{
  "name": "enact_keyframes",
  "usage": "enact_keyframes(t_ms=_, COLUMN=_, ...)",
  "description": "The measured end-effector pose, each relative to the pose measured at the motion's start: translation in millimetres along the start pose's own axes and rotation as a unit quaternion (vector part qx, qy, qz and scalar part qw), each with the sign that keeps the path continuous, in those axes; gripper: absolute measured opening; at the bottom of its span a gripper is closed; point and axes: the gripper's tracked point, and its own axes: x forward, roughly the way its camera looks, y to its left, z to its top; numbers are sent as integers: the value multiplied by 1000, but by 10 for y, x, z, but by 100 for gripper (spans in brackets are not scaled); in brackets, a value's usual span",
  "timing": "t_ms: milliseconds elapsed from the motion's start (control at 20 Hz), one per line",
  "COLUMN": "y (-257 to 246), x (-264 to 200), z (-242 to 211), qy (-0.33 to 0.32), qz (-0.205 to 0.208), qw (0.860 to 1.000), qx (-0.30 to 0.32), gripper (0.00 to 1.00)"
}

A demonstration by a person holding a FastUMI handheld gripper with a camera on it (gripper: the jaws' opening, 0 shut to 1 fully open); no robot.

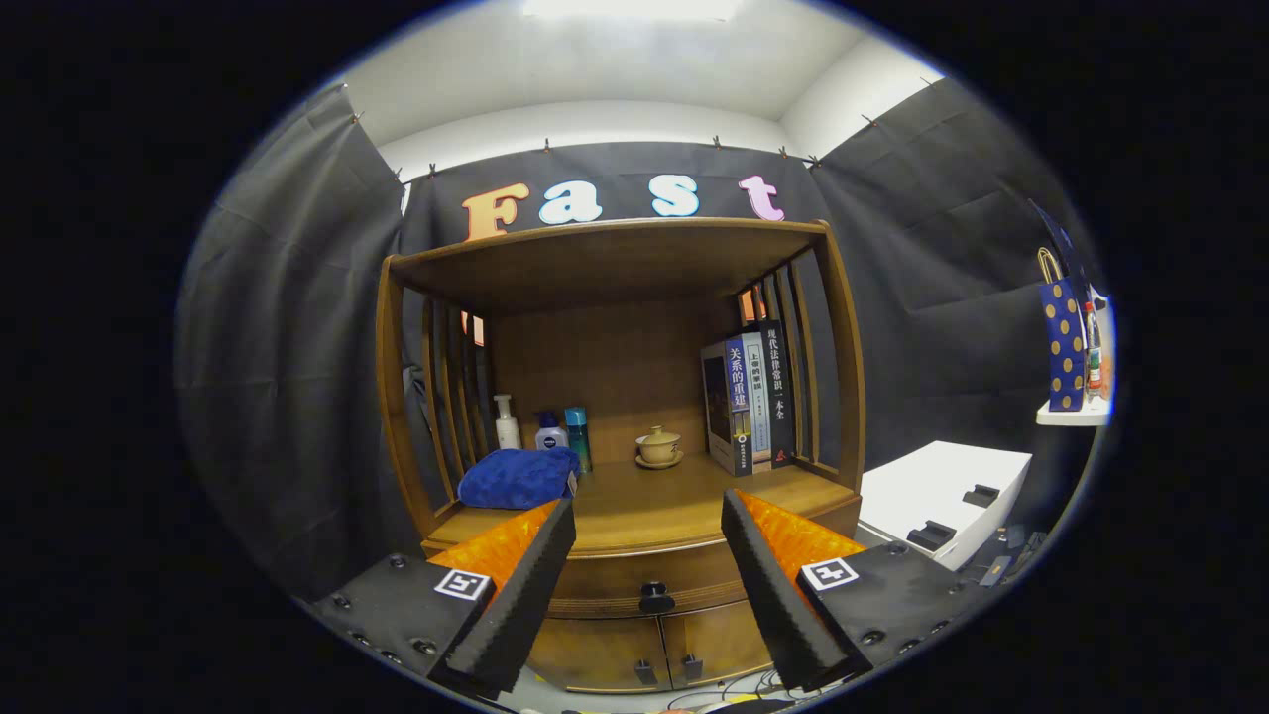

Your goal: Pull open the drawer, take out the items inside it, and place them on the countertop above the cabinet.

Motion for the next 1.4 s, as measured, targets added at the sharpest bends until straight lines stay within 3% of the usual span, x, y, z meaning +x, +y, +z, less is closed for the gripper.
enact_keyframes(t_ms=750, y=-317, x=703, z=-1519, qy=87, qz=9, qw=996, qx=-29, gripper=98)
enact_keyframes(t_ms=950, y=-206, x=857, z=-1813, qy=115, qz=31, qw=992, qx=-51, gripper=99)
enact_keyframes(t_ms=1400, y=-185, x=1099, z=-2131, qy=131, qz=32, qw=990, qx=-42, gripper=62)
